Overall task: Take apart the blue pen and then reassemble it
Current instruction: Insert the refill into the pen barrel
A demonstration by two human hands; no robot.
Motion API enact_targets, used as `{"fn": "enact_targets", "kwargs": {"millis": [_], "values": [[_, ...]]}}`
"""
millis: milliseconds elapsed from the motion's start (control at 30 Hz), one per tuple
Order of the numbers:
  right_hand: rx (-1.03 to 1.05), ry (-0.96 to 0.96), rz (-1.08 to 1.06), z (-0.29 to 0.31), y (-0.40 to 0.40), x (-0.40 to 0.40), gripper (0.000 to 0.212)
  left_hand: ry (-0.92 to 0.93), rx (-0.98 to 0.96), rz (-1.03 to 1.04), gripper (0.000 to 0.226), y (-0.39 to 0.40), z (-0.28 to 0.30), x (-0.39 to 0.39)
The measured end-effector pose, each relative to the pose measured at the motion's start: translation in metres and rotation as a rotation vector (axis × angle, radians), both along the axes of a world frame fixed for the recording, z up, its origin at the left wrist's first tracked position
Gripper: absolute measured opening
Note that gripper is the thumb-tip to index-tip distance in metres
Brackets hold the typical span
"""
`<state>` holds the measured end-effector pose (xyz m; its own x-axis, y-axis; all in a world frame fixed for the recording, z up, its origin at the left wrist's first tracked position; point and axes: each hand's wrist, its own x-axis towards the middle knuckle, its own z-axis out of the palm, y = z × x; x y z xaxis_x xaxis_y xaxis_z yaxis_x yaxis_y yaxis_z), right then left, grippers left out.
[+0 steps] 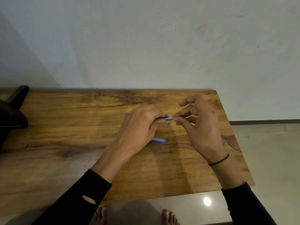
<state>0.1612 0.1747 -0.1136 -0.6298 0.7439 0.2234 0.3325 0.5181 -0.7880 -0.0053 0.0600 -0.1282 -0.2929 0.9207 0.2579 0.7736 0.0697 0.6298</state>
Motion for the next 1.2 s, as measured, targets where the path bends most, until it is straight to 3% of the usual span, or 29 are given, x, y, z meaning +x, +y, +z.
{"fn": "enact_targets", "kwargs": {"millis": [300, 600, 733, 867, 1033, 1200], "values": [[-0.081, 0.062, -0.050, -0.004, -0.003, -0.005, 0.045, 0.007, 0.022, -0.008, 0.022, 0.000, 0.002, -0.004], [0.135, -0.394, 0.059, -0.028, -0.002, -0.006, 0.033, -0.120, 0.038, 0.131, 0.020, 0.000, 0.001, -0.017], [0.178, -0.458, 0.050, -0.037, -0.003, -0.011, 0.011, -0.112, 0.021, 0.101, 0.019, 0.000, 0.000, -0.013], [0.054, -0.251, -0.054, -0.036, 0.006, -0.011, 0.008, -0.091, -0.003, 0.095, 0.021, -0.001, -0.001, -0.013], [-0.563, 0.380, -0.042, -0.025, 0.006, -0.012, 0.010, -0.114, 0.007, 0.097, 0.018, -0.001, 0.000, -0.014], [-0.647, 0.464, 0.026, -0.022, 0.000, -0.015, 0.014, -0.107, 0.011, 0.090, 0.018, -0.001, 0.000, -0.011]]}}
